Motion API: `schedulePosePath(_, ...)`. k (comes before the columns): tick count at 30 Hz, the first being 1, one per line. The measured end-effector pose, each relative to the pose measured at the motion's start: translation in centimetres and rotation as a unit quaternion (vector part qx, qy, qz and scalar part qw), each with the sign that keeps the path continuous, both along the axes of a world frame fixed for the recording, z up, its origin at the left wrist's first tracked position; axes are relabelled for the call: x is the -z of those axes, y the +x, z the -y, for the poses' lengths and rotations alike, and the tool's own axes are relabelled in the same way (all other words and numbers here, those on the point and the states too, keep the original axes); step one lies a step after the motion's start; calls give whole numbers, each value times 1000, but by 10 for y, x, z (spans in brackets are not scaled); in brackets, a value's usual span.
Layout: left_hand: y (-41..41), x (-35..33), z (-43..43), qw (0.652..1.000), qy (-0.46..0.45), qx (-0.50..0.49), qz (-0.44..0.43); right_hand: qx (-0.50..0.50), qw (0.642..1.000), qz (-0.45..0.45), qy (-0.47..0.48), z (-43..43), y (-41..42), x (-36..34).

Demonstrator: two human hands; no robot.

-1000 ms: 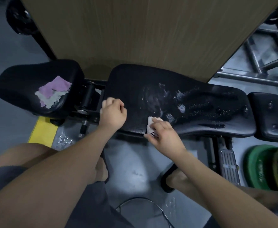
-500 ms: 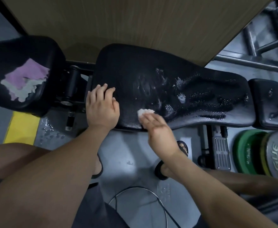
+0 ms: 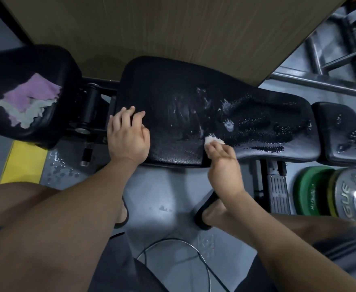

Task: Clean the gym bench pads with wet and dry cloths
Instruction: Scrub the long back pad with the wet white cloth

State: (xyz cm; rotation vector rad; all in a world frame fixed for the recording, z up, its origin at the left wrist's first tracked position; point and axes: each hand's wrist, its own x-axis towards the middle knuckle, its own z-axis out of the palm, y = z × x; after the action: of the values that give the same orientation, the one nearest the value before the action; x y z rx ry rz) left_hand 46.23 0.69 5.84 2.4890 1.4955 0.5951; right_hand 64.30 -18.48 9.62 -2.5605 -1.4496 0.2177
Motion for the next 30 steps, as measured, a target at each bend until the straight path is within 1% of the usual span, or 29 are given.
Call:
schedulePosePath(1, 0, 0, 0, 1000, 0, -1, -2, 10, 1000, -1, 2, -7, -11, 1)
schedulePosePath(2, 1, 0, 0, 1000, -2, -1, -5, -3, 1000, -8, 6, -15, -25, 2)
schedulePosePath(5, 0, -2, 1, 1000, -2, -1, -18, -106, 994, -40, 7, -28, -65, 8)
schedulePosePath(7, 0, -4, 1, 1000, -5, 1, -16, -158, 986, -47, 17, -21, -50, 3)
schedulePosePath(8, 0, -4, 2, 1000, -6, 2, -14, -156, 987, -39, 15, -11, -33, 2)
schedulePosePath(9, 1, -3, 2, 1000, -6, 3, -13, -126, 992, -25, 12, 1, -16, 3)
schedulePosePath(12, 0, -2, 2, 1000, -3, 0, -10, 30, 1000, 1, 7, 24, 11, 3)
schedulePosePath(13, 0, -1, 1, 1000, -4, 1, -7, 51, 999, 8, 10, 20, 3, 3)
schedulePosePath(15, 0, -1, 1, 1000, -7, 1, -8, 19, 1000, 6, 9, 6, -29, 5)
schedulePosePath(17, 0, -2, 2, 1000, -8, 1, -7, -57, 998, 11, 2, -3, -56, 9)
schedulePosePath(19, 1, -3, 2, 1000, -5, 6, -5, -93, 996, 6, 2, -3, -58, 8)
schedulePosePath(21, 1, -3, 1, 1000, -2, 10, -7, -101, 995, -8, 23, 2, -43, 6)
schedulePosePath(23, 0, -3, 1, 1000, 0, 11, -11, -114, 993, -1, 41, 5, -28, 5)
schedulePosePath(25, 1, -4, 1, 1000, -1, 11, -18, -87, 994, -6, 63, 2, -25, 5)
schedulePosePath(28, 3, -5, 2, 999, -6, 14, -40, -26, 996, -26, 81, -7, -52, 9)
schedulePosePath(30, 5, -7, 2, 998, -23, 16, -55, -49, 994, -48, 79, -11, -70, 12)
